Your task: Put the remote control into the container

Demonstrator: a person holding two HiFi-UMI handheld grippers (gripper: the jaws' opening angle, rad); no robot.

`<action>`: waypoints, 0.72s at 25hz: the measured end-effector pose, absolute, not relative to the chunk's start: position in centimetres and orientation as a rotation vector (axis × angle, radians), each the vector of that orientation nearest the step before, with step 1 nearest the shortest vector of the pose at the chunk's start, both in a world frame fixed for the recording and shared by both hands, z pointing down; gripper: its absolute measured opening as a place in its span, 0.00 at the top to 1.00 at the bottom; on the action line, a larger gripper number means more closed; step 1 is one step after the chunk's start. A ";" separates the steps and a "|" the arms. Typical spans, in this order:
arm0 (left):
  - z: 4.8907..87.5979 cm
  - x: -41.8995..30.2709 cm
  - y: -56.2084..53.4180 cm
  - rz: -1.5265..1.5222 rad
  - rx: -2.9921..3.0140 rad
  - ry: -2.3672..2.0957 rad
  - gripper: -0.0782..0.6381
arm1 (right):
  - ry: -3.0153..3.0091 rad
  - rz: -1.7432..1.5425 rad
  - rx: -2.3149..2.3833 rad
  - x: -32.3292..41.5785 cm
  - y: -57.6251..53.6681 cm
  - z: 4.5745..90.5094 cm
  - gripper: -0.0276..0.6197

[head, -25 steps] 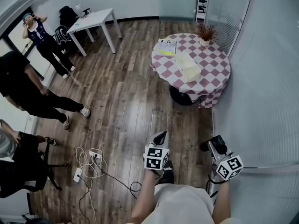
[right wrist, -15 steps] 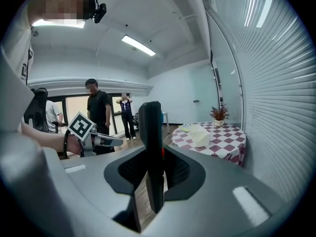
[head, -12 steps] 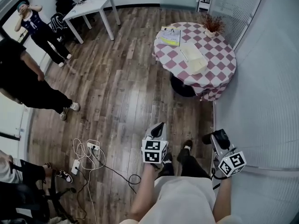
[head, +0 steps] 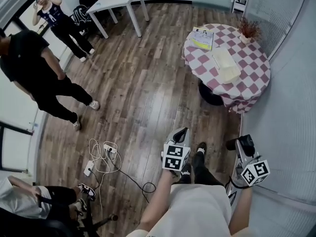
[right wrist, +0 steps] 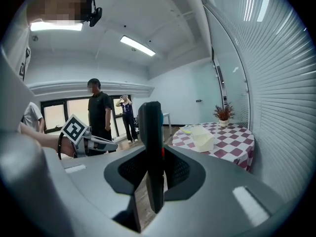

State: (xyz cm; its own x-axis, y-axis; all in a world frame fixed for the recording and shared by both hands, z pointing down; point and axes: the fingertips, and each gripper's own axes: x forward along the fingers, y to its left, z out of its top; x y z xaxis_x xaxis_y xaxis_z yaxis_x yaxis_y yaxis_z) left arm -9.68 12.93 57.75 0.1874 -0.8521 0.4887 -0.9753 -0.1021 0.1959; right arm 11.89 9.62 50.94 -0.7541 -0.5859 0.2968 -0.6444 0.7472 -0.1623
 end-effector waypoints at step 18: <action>56.4 -7.8 4.6 0.426 2.075 -1.689 0.88 | -2.744 0.387 0.968 11.2 2.7 50.7 0.83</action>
State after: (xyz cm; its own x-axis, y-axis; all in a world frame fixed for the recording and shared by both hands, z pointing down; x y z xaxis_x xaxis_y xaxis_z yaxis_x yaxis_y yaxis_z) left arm -7.84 4.63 56.42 0.2109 -0.8451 0.4913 -0.9770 -0.1661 0.1337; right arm 11.17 2.73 50.75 -0.7636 -0.5830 0.2774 -0.6370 0.7503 -0.1766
